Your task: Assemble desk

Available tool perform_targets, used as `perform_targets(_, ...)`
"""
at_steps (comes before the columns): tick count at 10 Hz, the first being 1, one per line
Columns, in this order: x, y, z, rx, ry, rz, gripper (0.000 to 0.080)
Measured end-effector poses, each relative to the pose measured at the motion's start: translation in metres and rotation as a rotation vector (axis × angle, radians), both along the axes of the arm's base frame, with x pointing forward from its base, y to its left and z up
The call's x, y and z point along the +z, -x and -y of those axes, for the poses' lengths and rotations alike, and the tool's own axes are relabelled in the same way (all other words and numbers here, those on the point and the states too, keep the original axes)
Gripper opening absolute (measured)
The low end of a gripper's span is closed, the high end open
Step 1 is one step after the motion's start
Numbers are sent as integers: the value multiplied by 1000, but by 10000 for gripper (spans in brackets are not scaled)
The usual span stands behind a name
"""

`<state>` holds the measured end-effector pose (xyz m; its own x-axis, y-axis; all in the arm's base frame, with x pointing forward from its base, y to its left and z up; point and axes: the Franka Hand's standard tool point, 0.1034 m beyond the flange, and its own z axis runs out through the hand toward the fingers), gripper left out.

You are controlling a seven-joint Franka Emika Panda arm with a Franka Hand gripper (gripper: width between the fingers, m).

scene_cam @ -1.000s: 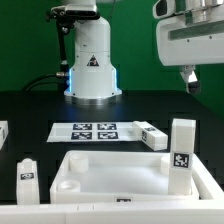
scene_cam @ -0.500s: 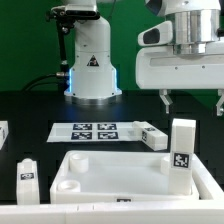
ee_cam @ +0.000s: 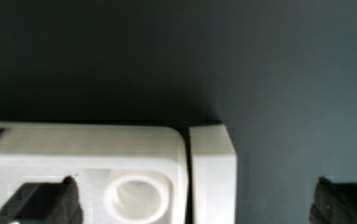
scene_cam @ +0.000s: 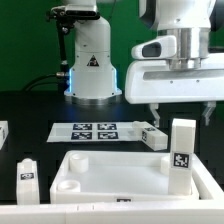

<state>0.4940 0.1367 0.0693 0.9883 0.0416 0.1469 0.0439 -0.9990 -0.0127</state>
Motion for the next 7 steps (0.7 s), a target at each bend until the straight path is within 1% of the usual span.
perform_targets(1, -9, 9, 4, 134, 34, 25, 649)
perform_targets(3, -7, 7, 4, 165, 35, 17, 649)
perform_targets(4, -10, 13, 4, 160, 32, -27, 649)
perform_targets(5, -12, 24, 10, 145, 23, -120, 649)
perform_targets(6, -10, 37, 10, 108, 18, -298, 649)
perform_targets(7, -7, 39, 10, 98, 28, -399, 649)
